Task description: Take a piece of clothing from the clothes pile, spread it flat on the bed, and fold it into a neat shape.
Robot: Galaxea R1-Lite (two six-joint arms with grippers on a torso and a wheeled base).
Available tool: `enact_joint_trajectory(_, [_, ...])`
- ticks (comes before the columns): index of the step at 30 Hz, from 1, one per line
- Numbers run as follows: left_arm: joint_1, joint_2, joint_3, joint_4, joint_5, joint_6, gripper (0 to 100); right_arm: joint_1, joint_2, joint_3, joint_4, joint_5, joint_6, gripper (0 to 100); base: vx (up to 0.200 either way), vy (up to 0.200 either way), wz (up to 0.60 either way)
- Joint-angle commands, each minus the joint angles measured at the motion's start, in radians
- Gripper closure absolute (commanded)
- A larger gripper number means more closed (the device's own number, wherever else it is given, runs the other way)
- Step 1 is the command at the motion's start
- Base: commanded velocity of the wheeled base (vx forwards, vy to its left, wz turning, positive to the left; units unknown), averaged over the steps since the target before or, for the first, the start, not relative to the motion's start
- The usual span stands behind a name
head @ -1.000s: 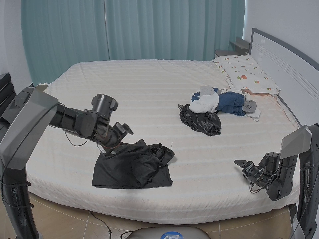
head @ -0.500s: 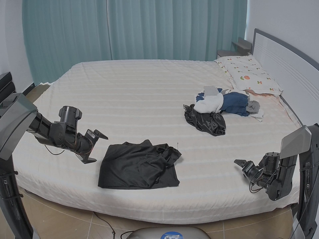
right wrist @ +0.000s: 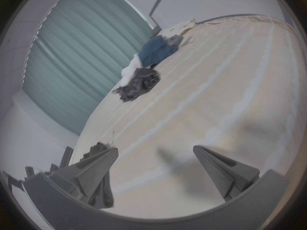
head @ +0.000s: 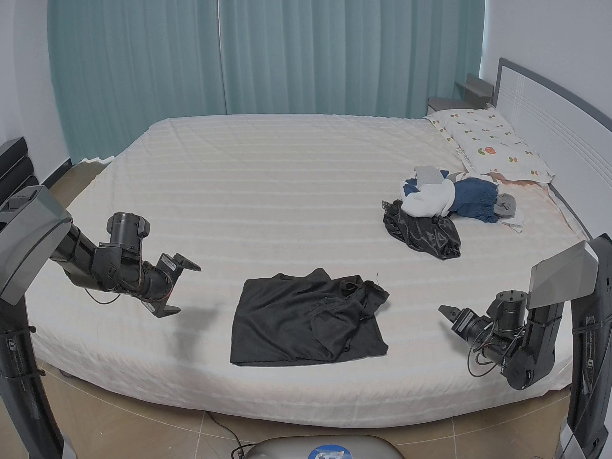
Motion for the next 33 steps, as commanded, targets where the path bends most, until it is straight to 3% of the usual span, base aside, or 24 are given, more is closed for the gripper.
enact_joint_trajectory(1, [0.002, 0.004, 0.028, -0.021, 0.000, -0.004, 0, 0.102, -0.035, 0.011, -0.002, -0.041, -0.046, 0, 0.000, 0.200, 0.00])
enact_joint_trajectory(7, [0.002, 0.007, 0.028, -0.021, 0.002, -0.001, 0, 0.235, -0.088, -0.017, 0.037, -0.109, -0.163, 0, 0.000, 0.200, 0.00])
enact_joint_trajectory(11, [0.000, 0.007, 0.030, -0.021, 0.002, 0.001, 0, 0.295, -0.144, -0.085, 0.172, -0.146, -0.209, 0, 0.000, 0.200, 0.00])
enact_joint_trajectory(14, [-0.004, 0.010, 0.030, -0.021, 0.012, 0.004, 0, 0.362, -0.156, -0.218, 0.362, -0.238, -0.236, 0, 0.000, 0.067, 0.00])
enact_joint_trajectory(18, [-0.004, 0.010, 0.030, -0.023, 0.014, 0.005, 0, 0.379, -0.137, -0.318, 0.466, -0.300, -0.316, 0, 0.000, 0.000, 0.00])
enact_joint_trajectory(24, [-0.004, 0.010, 0.031, -0.023, 0.014, 0.007, 0, 0.402, -0.124, -0.413, 0.606, -0.362, -0.365, 0, 0.000, 0.000, 0.00])
enact_joint_trajectory(33, [-0.006, 0.010, 0.033, -0.023, 0.014, 0.007, 0, 0.398, -0.030, -0.496, 0.688, -0.425, -0.428, 0, 0.000, 0.000, 0.00])
